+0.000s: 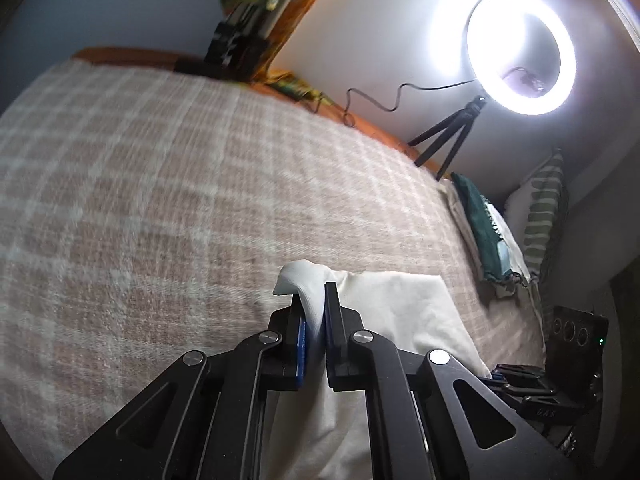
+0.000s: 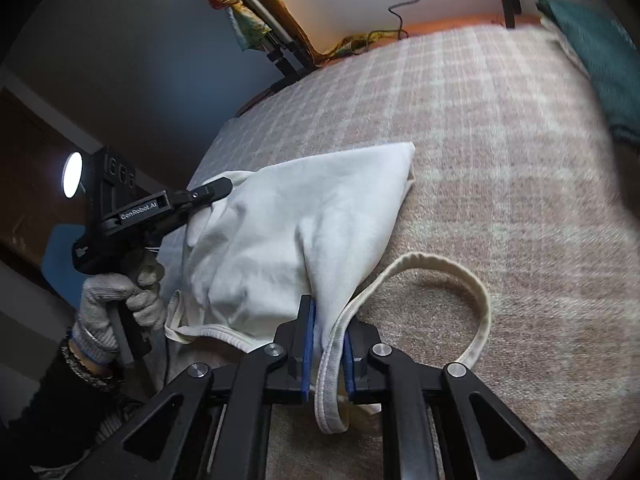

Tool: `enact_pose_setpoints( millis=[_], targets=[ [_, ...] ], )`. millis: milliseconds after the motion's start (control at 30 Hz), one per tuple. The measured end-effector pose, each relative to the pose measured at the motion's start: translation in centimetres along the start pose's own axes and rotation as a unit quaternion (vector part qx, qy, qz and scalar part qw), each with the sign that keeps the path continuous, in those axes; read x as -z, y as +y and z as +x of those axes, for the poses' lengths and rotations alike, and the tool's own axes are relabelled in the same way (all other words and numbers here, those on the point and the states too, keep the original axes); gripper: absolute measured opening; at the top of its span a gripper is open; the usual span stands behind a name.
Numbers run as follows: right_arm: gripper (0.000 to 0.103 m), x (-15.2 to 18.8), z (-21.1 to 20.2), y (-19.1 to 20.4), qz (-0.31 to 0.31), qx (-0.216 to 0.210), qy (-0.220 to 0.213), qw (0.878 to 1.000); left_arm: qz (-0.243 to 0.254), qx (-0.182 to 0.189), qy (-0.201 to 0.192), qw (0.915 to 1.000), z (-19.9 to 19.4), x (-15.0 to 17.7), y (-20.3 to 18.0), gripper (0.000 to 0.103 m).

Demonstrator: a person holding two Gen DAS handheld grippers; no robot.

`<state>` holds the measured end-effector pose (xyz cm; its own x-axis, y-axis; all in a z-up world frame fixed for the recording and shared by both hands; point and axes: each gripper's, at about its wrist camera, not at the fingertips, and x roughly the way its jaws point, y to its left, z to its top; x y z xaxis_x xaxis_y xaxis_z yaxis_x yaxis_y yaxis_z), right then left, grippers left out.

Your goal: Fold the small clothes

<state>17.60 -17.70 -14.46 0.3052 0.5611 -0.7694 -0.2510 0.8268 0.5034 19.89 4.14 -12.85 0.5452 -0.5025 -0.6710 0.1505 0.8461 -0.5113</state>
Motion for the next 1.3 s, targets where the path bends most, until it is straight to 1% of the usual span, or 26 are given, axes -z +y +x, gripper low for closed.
enact_pose_setpoints(
  millis=[167,233,300,433,533,567,733,800,867,900,933,1000,1033,1067,1100,1167,1200,1233,1300],
  targets=[
    [0.009,0.1,-1.2,1.2,-0.028,0.032,-0.012,0.999,0.027,0.009,-0.022,0.9994,-1.5,-0.2,-2.1,0.005],
    [0.009,-0.1,-2.1,1.1,-0.029,0.037,-0.021,0.999,0.030,0.016,-0.029,0.9990,-1.9,-0.4,-2.8,0.005],
    [0.008,-0.3,-3.3,1.3,-0.039,0.052,-0.036,0.997,0.035,0.024,-0.034,0.9985,-2.1,-0.5,-3.7,0.005],
    [0.008,-0.6,-5.8,1.1,-0.045,0.070,-0.059,0.995,0.041,0.039,-0.042,0.9975,-2.1,-0.9,-5.6,0.005],
    [0.008,-0.8,-7.3,0.7,-0.047,0.079,-0.072,0.993,0.036,0.059,-0.048,0.9965,-2.0,-1.2,-7.1,0.005],
    [0.008,-0.8,-7.9,0.7,-0.054,0.088,-0.076,0.992,0.040,0.062,-0.049,0.9961,-1.8,-1.4,-7.8,0.005],
    [0.008,-0.8,-9.5,-0.3,-0.063,0.107,-0.075,0.989,0.060,0.067,-0.046,0.9949,-0.6,-2.0,-10.7,0.005],
    [0.008,-0.7,-10.1,-1.4,-0.046,0.082,-0.073,0.993,0.070,0.057,-0.041,0.9951,0.0,-1.9,-11.3,0.005],
    [0.008,-0.6,-9.8,-2.9,-0.013,0.043,-0.066,0.997,0.085,0.035,-0.023,0.9955,0.9,-1.9,-11.4,0.005],
    [0.008,-0.4,-9.1,-3.7,0.008,0.022,-0.058,0.998,0.084,0.024,-0.021,0.9960,1.1,-2.0,-10.9,0.005],
    [0.009,-0.3,-8.5,-4.2,0.027,0.001,-0.053,0.998,0.078,0.014,-0.016,0.9967,1.4,-2.3,-10.1,0.005],
    [0.009,-0.2,-6.6,-5.1,0.068,-0.042,-0.035,0.996,0.068,0.007,-0.003,0.9977,1.9,-2.9,-8.6,0.005],
    [0.009,-0.2,-5.6,-5.4,0.089,-0.062,-0.030,0.994,0.065,-0.002,0.007,0.9979,2.3,-3.4,-7.7,0.005],
    [0.010,-0.2,-4.9,-5.5,0.098,-0.074,-0.027,0.992,0.062,-0.017,0.012,0.9978,2.7,-3.9,-6.9,0.005],
    [0.013,-0.3,-4.3,-5.6,0.107,-0.082,-0.024,0.991,0.060,-0.025,0.018,0.9977,3.1,-4.3,-6.1,0.005],
    [0.016,-0.5,-3.7,-5.6,0.112,-0.076,-0.019,0.991,0.044,-0.035,0.036,0.9978,3.5,-4.9,-4.7,0.010],
    [0.021,-0.6,-3.8,-5.6,0.109,-0.072,-0.020,0.991,0.038,-0.042,0.039,0.9976,3.3,-5.1,-4.2,0.014],
    [0.030,-0.7,-3.9,-5.6,0.108,-0.067,-0.022,0.992,0.038,-0.047,0.033,0.9976,2.8,-5.0,-4.0,0.015],
    [0.042,-0.7,-4.4,-5.8,0.109,-0.063,-0.027,0.992,0.030,-0.048,0.015,0.9983,1.0,-4.6,-3.1,0.016]
  ],
)
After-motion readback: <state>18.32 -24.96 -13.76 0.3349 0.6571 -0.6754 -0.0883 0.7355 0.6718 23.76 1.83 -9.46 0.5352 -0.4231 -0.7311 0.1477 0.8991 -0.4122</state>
